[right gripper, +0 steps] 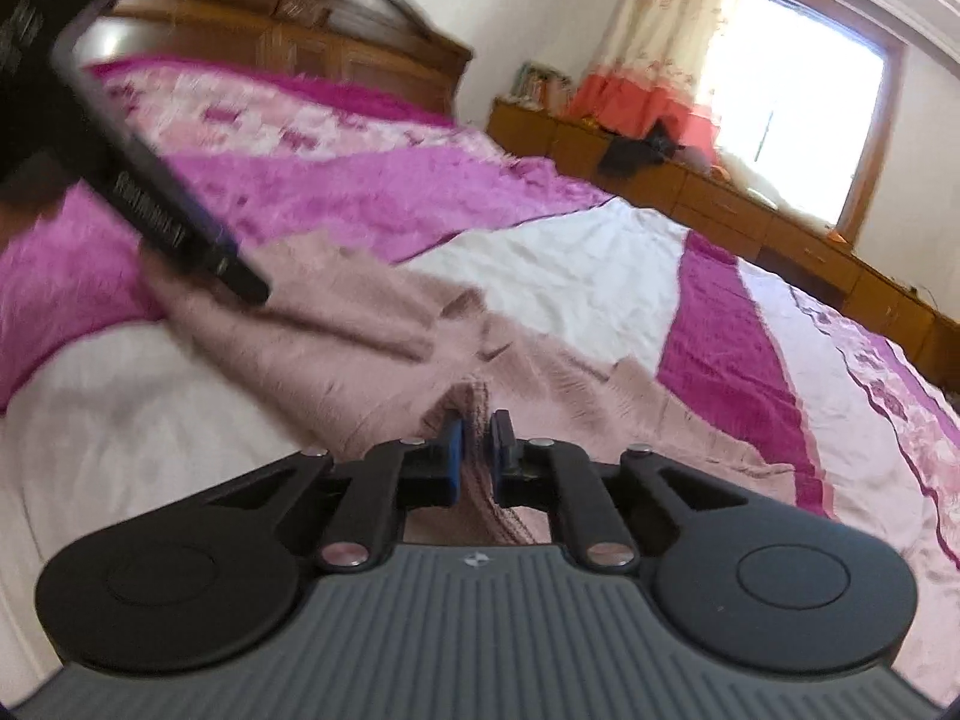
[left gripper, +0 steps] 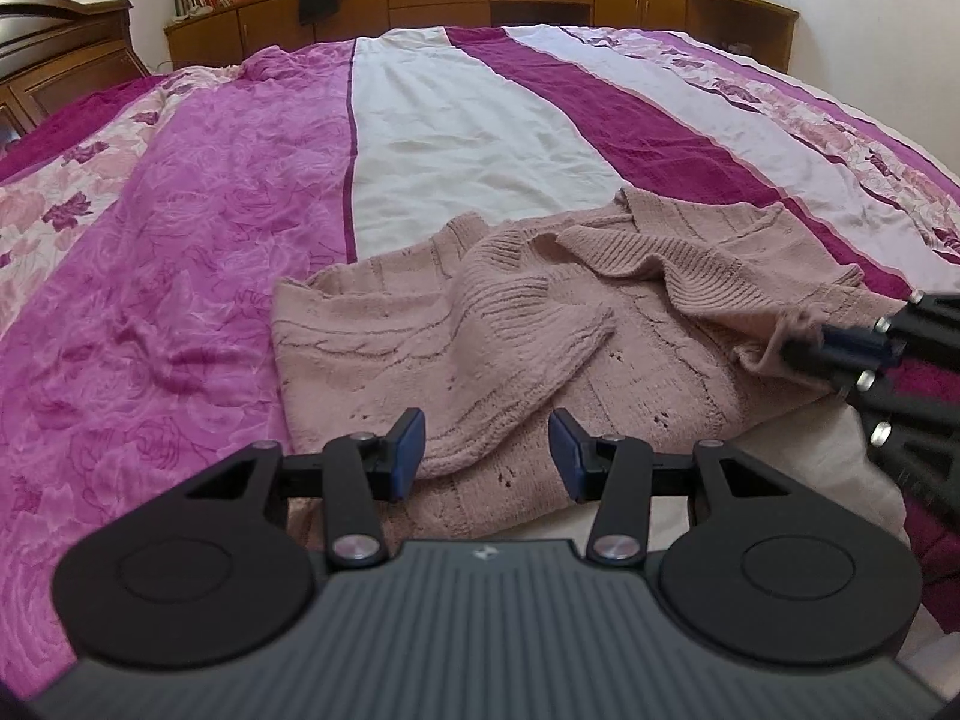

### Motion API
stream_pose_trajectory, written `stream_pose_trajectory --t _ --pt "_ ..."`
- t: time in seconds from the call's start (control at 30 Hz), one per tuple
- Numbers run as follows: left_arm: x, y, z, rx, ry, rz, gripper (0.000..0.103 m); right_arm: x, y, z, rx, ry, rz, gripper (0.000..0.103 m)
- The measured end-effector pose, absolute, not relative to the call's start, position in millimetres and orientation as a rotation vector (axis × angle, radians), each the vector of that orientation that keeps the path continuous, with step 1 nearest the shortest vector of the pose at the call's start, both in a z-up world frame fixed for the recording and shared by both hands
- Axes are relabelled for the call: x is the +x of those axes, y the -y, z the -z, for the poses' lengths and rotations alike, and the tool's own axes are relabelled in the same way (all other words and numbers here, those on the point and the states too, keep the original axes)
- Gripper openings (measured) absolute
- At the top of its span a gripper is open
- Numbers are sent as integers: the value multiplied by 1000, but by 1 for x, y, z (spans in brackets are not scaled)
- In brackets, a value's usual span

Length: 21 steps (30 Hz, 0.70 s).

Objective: Fold small clothes

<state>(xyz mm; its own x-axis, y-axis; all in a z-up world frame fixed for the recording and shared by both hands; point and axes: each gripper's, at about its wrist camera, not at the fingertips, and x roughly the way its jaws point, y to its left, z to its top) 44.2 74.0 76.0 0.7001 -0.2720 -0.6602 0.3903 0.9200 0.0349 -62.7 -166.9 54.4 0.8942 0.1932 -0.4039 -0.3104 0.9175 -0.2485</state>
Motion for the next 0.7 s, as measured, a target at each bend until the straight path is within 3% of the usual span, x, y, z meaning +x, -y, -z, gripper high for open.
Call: stream_pose_trajectory --t 0.27,0.33,0.4,0.7 --pt "49 -50 -69 304 -686 395 48 -48 201 -66 -113 -408 -201 8" --pt "49 -42 -65 355 -672 401 52 -46 206 -67 -87 -412 -198 8" --pt "50 -34 -61 405 -649 402 58 -44 208 -67 -82 -413 -196 8" --pt "66 -19 -47 515 -578 389 59 -32 215 -82 -124 -366 -172 8"
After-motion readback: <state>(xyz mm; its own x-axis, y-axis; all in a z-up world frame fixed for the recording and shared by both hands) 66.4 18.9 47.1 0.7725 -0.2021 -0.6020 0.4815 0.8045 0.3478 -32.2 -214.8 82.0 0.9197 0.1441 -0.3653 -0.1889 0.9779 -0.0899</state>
